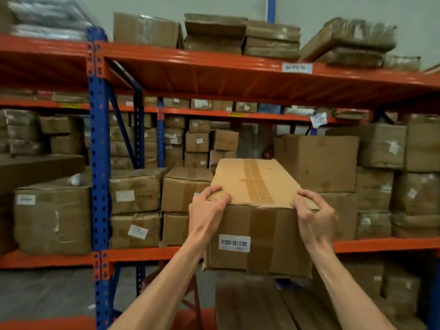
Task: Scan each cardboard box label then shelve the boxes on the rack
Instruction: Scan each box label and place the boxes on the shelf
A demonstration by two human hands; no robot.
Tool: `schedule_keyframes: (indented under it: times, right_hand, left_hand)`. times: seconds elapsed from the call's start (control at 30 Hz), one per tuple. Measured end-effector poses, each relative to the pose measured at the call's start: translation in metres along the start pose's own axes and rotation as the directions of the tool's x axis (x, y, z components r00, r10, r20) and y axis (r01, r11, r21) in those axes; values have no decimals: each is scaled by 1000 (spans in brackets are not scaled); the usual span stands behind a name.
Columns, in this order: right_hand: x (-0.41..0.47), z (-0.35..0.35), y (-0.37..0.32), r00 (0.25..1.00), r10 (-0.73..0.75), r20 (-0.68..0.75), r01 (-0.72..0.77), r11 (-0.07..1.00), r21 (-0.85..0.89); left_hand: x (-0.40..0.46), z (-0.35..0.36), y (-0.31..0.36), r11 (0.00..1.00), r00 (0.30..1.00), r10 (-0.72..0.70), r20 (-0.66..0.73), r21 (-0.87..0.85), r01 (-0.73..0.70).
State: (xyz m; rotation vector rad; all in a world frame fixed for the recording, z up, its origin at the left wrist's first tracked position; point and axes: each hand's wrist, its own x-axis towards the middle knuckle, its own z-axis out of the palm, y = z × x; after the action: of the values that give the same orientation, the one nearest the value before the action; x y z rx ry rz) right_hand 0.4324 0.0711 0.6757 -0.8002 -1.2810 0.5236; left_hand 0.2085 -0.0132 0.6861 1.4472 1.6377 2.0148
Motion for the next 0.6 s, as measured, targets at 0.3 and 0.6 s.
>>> schedule_keyframes:
  times: [0.3,0.6]
  right_hand:
    - [108,141,-40,963,-267,-32,268,943,195]
    - [180,312,6,809,-582,78,545,794,268]
  left_hand:
    - [153,-53,22,900,900,435,31,-44,-434]
    - [341,-104,-21,730,738,674,19,136,-670]
